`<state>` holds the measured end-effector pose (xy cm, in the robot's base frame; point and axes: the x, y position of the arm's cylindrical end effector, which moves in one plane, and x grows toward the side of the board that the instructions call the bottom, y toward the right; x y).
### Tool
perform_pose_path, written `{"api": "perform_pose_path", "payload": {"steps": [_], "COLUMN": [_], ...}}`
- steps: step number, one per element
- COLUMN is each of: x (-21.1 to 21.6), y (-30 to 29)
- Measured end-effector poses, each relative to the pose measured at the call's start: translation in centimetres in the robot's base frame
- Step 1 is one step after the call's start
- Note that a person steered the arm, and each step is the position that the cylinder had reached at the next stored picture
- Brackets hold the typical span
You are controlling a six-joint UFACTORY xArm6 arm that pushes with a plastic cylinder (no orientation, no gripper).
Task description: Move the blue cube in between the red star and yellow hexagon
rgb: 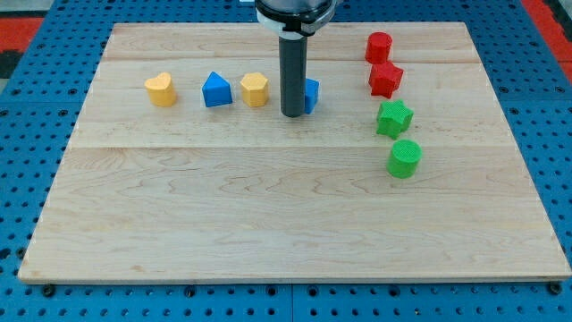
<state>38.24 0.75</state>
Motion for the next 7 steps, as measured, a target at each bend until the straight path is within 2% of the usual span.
{"api": "perform_pose_path", "payload": {"steps": [4,5,7], "x": [-1.3,-0.1,5.4], "y": [2.2,2.2,-0.5]}}
